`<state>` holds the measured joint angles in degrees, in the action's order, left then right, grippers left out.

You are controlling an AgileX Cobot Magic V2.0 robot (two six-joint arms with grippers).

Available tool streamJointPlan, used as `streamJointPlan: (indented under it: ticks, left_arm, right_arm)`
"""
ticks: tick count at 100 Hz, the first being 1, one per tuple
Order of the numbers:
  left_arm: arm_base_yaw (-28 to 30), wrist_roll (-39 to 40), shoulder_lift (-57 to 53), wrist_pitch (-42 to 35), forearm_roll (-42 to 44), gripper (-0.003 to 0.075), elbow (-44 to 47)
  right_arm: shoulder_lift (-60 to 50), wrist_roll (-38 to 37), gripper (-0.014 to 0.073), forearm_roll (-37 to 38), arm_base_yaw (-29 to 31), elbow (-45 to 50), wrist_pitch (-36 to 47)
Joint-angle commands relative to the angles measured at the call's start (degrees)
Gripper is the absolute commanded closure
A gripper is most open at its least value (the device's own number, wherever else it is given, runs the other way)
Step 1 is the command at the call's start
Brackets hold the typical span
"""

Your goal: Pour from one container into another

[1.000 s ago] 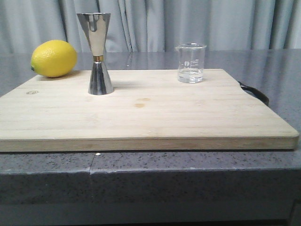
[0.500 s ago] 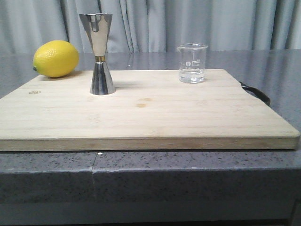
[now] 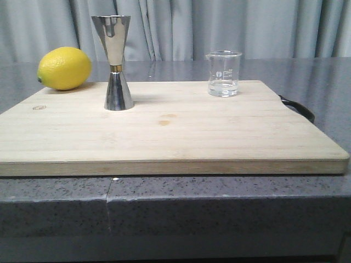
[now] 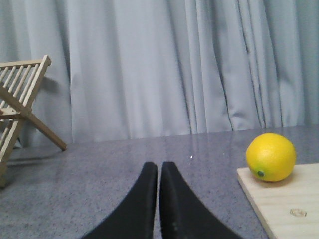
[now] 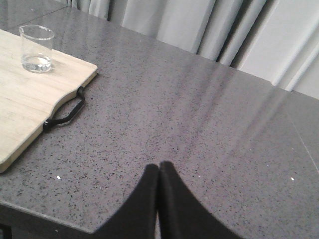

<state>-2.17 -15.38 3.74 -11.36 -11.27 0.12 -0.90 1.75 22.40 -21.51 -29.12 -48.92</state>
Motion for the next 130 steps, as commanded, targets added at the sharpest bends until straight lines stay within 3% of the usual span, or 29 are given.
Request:
streamJointPlan:
  ticks: [1,31,130]
  left_arm:
    - [1.1,0.6,-2.4,2.4,0.6,0.0739,2.1]
    - [1.1,1.3,-5.4,14.0,3.2,0.0739,2.1]
    - [1.1,1.3,-5.4,13.6,0.8,0.0739,2.1]
  right_arm:
    - [-0.3,-0.2,0.0643,1.4,0.4,-1.2,4.4]
    - [-0.3,-0.2,0.0643,1.4,0.4,-1.2,4.4]
    - [-0.3,-0.2,0.0643,1.4,0.4,-1.2,4.4]
